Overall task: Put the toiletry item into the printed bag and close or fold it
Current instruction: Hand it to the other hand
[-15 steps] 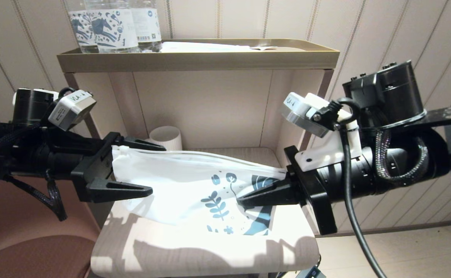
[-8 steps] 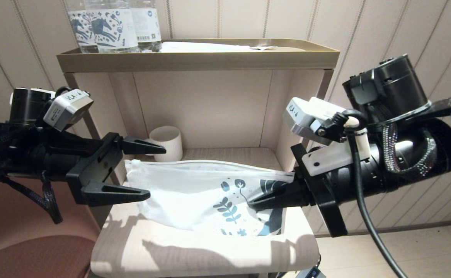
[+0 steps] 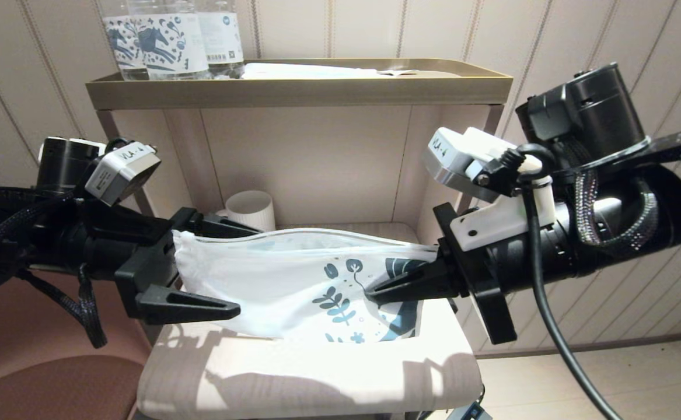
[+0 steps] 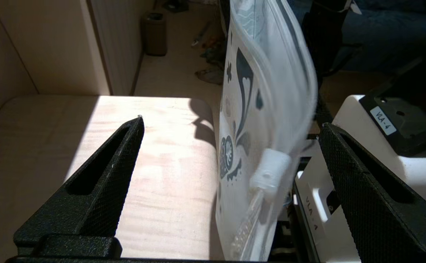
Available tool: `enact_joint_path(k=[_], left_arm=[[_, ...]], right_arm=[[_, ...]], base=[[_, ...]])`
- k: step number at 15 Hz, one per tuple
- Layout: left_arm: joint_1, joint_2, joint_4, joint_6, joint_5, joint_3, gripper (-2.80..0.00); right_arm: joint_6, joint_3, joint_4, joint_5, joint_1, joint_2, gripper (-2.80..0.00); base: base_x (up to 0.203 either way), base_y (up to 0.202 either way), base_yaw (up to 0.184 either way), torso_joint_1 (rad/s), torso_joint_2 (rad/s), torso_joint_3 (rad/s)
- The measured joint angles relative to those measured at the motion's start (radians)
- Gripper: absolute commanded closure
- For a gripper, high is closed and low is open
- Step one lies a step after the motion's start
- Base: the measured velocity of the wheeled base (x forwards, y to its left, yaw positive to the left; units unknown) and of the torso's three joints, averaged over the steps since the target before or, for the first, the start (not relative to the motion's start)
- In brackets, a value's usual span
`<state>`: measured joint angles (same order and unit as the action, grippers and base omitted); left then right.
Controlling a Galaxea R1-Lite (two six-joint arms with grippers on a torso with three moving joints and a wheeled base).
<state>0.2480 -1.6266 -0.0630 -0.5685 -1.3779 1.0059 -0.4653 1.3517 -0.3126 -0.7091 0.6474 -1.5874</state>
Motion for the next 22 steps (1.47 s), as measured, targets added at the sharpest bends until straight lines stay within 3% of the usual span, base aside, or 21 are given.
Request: enact_joint_path(k=[8,13,17,22], left_arm=[[0.000,-0.005,0.000,-0.001,0.015,0.011,-2.80],[-0.007,-0.003,0.031,-0.002,0.081,0.027,-2.80],[-0.011,0.001,0.059,-0.002,0.088,0.048,-2.80],[-0.011,0.010,0.064,-0.002,0.086,0.059,-2.80]], right_arm=[[-0.013,-0.010,0.000,0.000,-0.007,-0.003,0.00],[-0.015,-0.009,0.000,-0.001,-0.010,0.000,0.00],[-0.015,-0.020,0.002,-0.001,-0.001,0.015,0.00],[-0.005,-0.179,0.226,-0.020,0.001,0.057,0.00]], base=[[0.000,0.000,0.000,0.000,0.00,0.000],[0.000,0.000,0.000,0.000,0.00,0.000],[0.000,0.000,0.000,0.000,0.00,0.000],[0.000,0.000,0.000,0.000,0.00,0.000]])
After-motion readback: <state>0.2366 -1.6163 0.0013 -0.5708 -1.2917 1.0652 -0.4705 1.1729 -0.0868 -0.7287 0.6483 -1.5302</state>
